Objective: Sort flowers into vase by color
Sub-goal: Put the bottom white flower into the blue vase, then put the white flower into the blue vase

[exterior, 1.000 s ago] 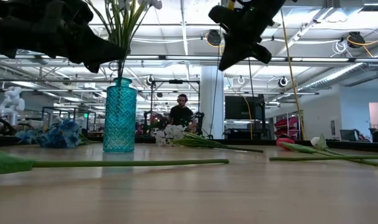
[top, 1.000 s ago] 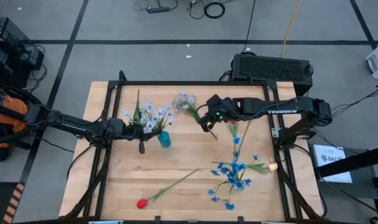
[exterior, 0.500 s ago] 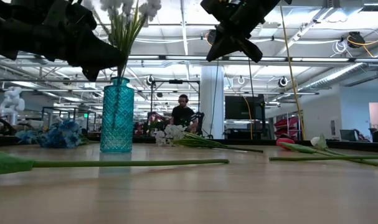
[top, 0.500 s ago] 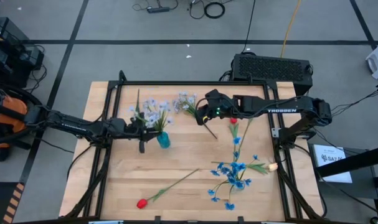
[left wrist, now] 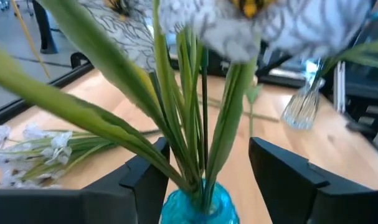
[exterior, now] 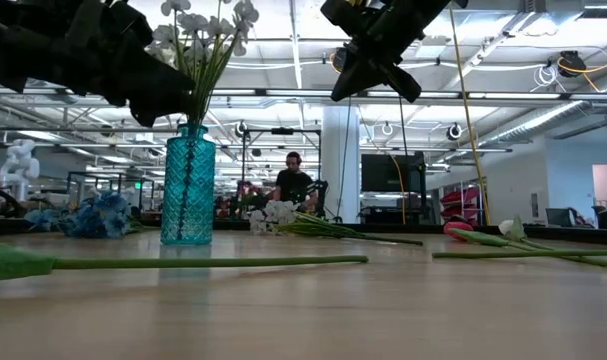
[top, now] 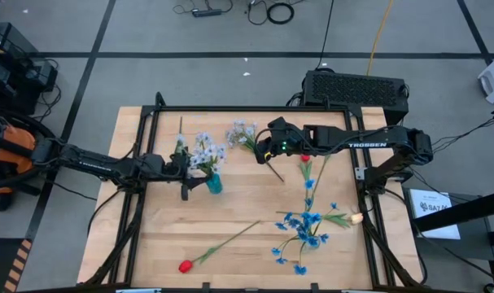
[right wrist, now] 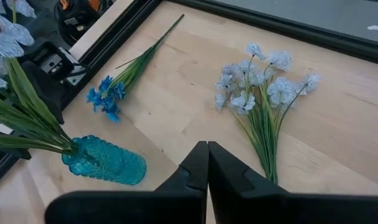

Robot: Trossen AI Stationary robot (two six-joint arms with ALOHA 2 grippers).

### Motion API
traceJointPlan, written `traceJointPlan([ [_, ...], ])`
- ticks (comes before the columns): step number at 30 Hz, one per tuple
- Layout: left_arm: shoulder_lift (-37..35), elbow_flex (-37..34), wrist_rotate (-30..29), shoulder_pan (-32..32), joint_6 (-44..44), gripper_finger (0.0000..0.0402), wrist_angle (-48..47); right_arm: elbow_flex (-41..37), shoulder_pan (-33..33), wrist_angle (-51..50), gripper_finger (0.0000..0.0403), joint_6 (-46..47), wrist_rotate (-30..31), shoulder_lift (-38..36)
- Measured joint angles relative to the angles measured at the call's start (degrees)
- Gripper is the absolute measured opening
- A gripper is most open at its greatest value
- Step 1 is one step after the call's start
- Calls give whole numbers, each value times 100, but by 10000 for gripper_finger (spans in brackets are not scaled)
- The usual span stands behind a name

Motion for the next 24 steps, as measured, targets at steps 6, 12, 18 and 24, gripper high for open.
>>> traceJointPlan([
  [6,-414,660,72,0,154,223,-1949,0,-132,-1,0,-301,-2,0],
  [12,-779,1421,86,0,74,223,-3923,0,-483,90,0,-505,-539,29],
  [18,-1108,1886,14,0,-513,223,-5490,4,-963,329,0,-962,-1645,418],
  [24,-1638,1958,-165,0,-1598,223,-6463,445,-1331,33,0,-1449,-2233,1225],
])
